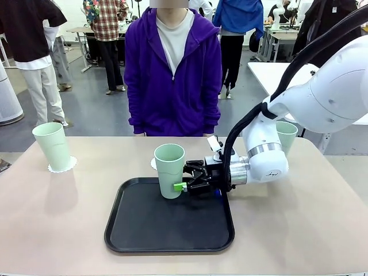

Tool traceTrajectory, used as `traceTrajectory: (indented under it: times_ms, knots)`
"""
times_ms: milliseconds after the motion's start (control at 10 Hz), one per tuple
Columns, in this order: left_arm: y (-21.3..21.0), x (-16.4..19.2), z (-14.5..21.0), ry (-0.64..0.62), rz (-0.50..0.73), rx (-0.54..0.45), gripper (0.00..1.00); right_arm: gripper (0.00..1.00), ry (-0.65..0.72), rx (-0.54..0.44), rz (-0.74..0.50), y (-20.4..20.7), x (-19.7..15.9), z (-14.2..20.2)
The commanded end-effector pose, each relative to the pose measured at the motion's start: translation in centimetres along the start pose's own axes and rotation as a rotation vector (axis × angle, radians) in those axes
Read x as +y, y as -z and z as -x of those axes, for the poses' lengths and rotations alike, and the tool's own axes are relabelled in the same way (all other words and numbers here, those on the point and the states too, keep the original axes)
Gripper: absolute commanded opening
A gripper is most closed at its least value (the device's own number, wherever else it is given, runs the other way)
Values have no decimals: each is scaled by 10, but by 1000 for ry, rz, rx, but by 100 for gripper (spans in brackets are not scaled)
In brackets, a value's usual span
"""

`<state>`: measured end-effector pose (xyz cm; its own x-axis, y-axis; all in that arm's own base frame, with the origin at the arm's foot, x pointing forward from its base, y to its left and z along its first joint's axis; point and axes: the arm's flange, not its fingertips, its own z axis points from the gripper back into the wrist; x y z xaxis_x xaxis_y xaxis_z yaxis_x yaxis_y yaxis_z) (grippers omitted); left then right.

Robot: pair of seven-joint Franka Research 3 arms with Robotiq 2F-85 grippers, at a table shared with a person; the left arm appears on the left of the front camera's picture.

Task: Place coasters on the table and set cups on them.
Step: Take one Reusable plastic cup from the Flat Tray and place it on a coaster set by the human.

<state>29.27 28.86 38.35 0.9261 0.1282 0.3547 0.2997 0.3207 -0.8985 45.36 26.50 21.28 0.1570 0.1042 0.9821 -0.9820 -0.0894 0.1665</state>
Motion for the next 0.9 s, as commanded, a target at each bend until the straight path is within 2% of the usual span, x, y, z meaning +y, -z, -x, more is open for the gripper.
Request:
traceTrajectory:
  times_ms: [0, 800]
  knots:
    - [-1, -2, 1, 5, 1, -8, 100, 100, -22, 16, -9, 11, -7, 5]
    - [-1, -2, 1, 5, 1, -8, 100, 100, -21, 50, -21, 37, -15, 0]
